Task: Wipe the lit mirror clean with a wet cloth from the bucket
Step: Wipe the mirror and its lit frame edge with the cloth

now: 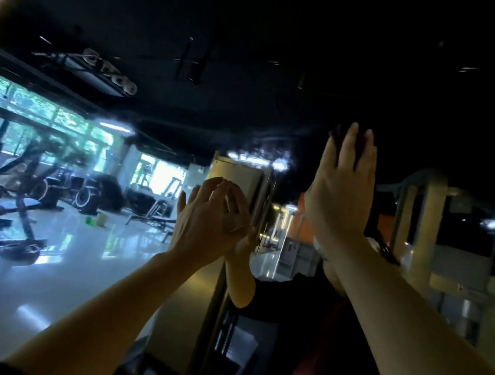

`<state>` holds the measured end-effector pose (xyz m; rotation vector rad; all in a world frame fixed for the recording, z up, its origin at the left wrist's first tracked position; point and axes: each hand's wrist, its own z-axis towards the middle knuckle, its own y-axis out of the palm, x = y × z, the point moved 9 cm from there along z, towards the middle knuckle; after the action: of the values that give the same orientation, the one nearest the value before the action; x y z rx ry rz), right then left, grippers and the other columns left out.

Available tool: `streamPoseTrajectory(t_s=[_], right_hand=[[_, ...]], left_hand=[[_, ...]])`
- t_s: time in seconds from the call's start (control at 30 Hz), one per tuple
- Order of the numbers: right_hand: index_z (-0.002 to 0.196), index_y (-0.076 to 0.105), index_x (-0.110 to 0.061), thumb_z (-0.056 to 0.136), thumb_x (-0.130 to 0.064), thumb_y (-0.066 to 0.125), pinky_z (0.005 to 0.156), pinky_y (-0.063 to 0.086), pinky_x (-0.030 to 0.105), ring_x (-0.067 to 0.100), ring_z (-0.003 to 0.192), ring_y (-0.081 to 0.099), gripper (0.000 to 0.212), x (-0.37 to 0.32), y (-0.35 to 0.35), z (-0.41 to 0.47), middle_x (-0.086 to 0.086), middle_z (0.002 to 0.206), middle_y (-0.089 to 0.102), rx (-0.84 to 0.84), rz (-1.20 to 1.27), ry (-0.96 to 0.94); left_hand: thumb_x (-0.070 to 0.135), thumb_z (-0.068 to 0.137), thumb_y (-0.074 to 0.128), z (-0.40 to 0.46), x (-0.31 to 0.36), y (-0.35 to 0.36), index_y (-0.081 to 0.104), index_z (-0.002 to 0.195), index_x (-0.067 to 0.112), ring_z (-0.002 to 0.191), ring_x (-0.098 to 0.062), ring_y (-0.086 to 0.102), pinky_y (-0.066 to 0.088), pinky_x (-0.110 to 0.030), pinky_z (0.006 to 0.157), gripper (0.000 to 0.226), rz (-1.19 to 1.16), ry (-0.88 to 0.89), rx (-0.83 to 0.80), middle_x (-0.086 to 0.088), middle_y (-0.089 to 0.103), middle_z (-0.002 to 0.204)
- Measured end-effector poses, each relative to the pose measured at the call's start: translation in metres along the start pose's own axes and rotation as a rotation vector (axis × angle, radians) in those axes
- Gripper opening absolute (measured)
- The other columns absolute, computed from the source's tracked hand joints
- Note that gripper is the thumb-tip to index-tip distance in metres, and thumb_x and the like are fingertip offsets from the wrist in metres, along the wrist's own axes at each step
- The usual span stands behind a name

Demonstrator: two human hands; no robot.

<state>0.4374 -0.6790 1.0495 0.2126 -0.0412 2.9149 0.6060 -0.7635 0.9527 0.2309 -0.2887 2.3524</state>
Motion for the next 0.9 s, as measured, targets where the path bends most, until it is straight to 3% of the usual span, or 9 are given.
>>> streamPoseTrajectory(t_s=[0.13, 0.23, 0.4, 0.5, 0.63, 0.73, 0.83, 0.9], right_hand=[[0.150, 0.030, 0.002, 0.093, -0.008, 0.045, 0.121, 0.017, 0.052, 0.046, 0.147, 0.015, 0.060, -0.068, 0.028, 0.026, 0.027, 0.158, 0.022, 0.013, -0.022, -0.032], [0.151, 0.031, 0.001, 0.093, -0.011, 0.055, 0.120, 0.013, 0.048, 0.044, 0.148, 0.015, 0.063, -0.122, 0.050, 0.042, 0.025, 0.159, 0.023, 0.003, -0.055, -0.071], [0.150, 0.031, 0.002, 0.098, -0.013, 0.027, 0.121, 0.018, 0.050, 0.044, 0.148, 0.016, 0.055, -0.198, 0.071, 0.045, 0.025, 0.158, 0.024, 0.020, -0.016, -0.150], [0.149, 0.033, 0.003, 0.096, -0.016, 0.013, 0.120, 0.023, 0.051, 0.044, 0.146, 0.020, 0.059, -0.243, 0.082, 0.039, 0.024, 0.157, 0.029, 0.030, 0.028, -0.225], [0.152, 0.026, 0.001, 0.102, -0.023, 0.028, 0.123, 0.014, 0.050, 0.041, 0.149, 0.013, 0.055, -0.303, 0.113, 0.021, 0.021, 0.160, 0.024, -0.081, 0.010, -0.391], [0.148, 0.038, -0.003, 0.101, -0.026, 0.042, 0.119, 0.012, 0.047, 0.039, 0.148, 0.022, 0.053, -0.319, 0.119, 0.014, 0.017, 0.157, 0.033, -0.094, -0.001, -0.456], [0.140, 0.052, -0.002, 0.098, -0.016, 0.024, 0.118, 0.025, 0.048, 0.039, 0.143, 0.033, 0.052, -0.323, 0.111, 0.001, 0.017, 0.151, 0.043, -0.154, 0.082, -0.596], [0.135, 0.057, -0.002, 0.096, -0.014, 0.017, 0.116, 0.025, 0.047, 0.040, 0.138, 0.040, 0.057, -0.303, 0.097, -0.002, 0.019, 0.147, 0.048, -0.120, 0.099, -0.566]], left_hand=[[0.068, 0.067, 0.057, 0.017, -0.054, -0.013, 0.046, 0.131, 0.023, 0.122, -0.030, 0.051, 0.032, -0.042, 0.102, 0.079, -0.053, 0.063, 0.007, -0.006, 0.052, 0.138], [0.074, 0.067, 0.047, 0.032, -0.094, -0.019, 0.052, 0.134, 0.017, 0.126, -0.029, 0.048, 0.026, -0.039, 0.103, 0.088, -0.054, 0.071, -0.023, -0.005, 0.050, 0.141], [0.074, 0.068, 0.049, 0.050, -0.153, -0.026, 0.051, 0.136, 0.012, 0.127, -0.032, 0.047, 0.031, -0.041, 0.103, 0.092, -0.070, 0.070, 0.014, -0.010, 0.048, 0.142], [0.071, 0.072, 0.051, 0.051, -0.178, -0.031, 0.052, 0.134, 0.008, 0.127, -0.034, 0.048, 0.038, -0.050, 0.105, 0.088, -0.086, 0.059, 0.060, -0.013, 0.050, 0.140], [0.069, 0.076, 0.048, 0.043, -0.209, -0.039, 0.053, 0.131, 0.005, 0.125, -0.031, 0.049, 0.036, -0.046, 0.106, 0.084, -0.092, 0.017, 0.088, -0.013, 0.053, 0.136], [0.073, 0.072, 0.046, 0.036, -0.233, -0.037, 0.049, 0.136, 0.005, 0.130, -0.031, 0.044, 0.035, -0.054, 0.109, 0.093, -0.059, -0.060, 0.032, -0.014, 0.049, 0.140], [0.073, 0.067, 0.047, 0.033, -0.238, -0.037, 0.048, 0.136, 0.008, 0.131, -0.030, 0.043, 0.032, -0.051, 0.111, 0.095, -0.044, -0.092, -0.005, -0.011, 0.048, 0.141], [0.069, 0.065, 0.057, 0.035, -0.236, -0.041, 0.049, 0.134, 0.011, 0.128, -0.030, 0.044, 0.034, -0.050, 0.109, 0.091, -0.037, -0.086, -0.020, -0.009, 0.049, 0.139]])
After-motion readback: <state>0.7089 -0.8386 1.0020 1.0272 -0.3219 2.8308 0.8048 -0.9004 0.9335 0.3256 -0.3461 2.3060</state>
